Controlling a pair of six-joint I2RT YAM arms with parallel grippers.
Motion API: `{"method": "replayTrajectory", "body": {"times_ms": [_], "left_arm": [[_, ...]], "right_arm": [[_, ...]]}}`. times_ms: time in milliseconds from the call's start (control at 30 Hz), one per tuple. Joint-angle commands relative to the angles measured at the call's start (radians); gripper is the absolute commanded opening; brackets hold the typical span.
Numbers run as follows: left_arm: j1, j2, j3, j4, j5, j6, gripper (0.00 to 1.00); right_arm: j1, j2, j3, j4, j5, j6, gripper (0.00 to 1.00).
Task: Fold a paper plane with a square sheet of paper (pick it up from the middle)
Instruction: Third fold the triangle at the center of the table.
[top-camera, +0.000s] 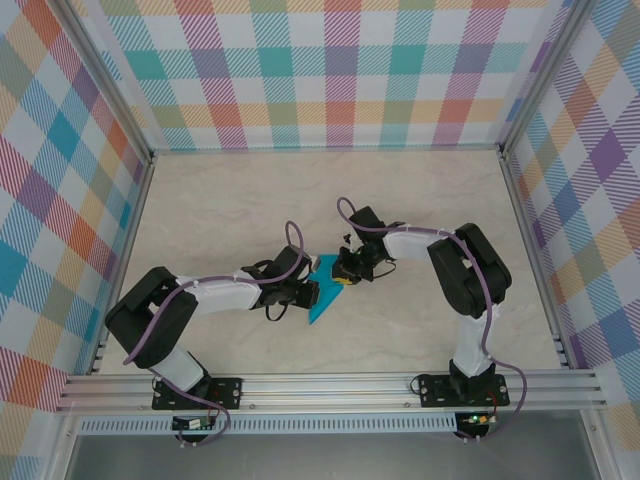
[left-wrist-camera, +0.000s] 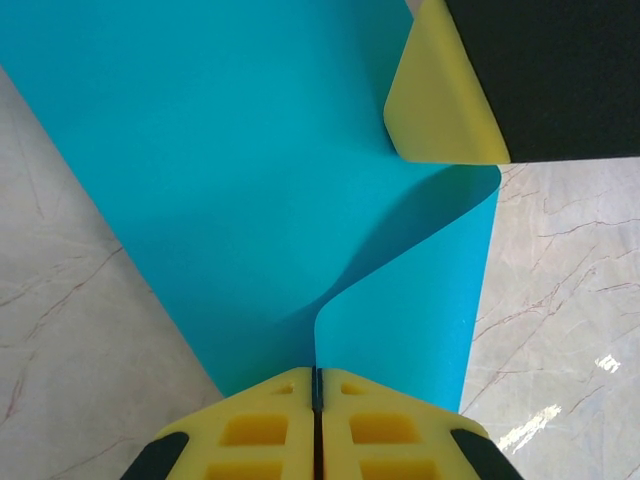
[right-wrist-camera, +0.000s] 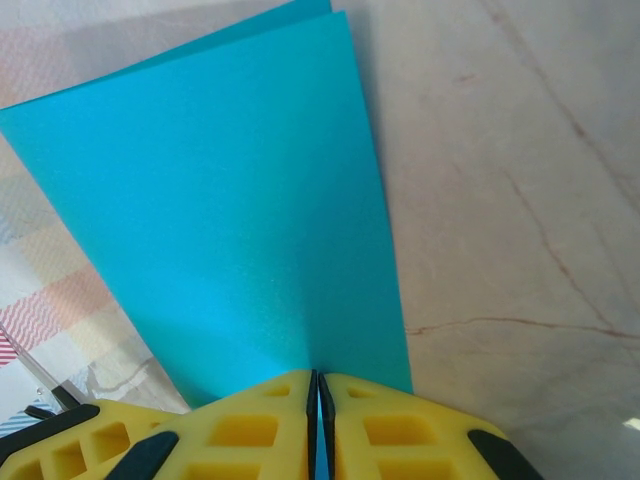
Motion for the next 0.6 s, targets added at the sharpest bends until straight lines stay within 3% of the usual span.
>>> {"method": "replayTrajectory", "body": {"times_ms": [0, 567], "left_arm": [[0.014, 0.021, -0.007, 0.002, -0.002, -0.008, 0.08], [0.014, 0.035, -0.013, -0.009, 0.0, -0.024, 0.08]], "right_arm": [[-0.002, 0.057, -0.002, -0.052, 0.062, -0.009, 0.14], [-0.002, 0.026, 0.017, -0.072, 0.062, -0.009, 0.17]]}}
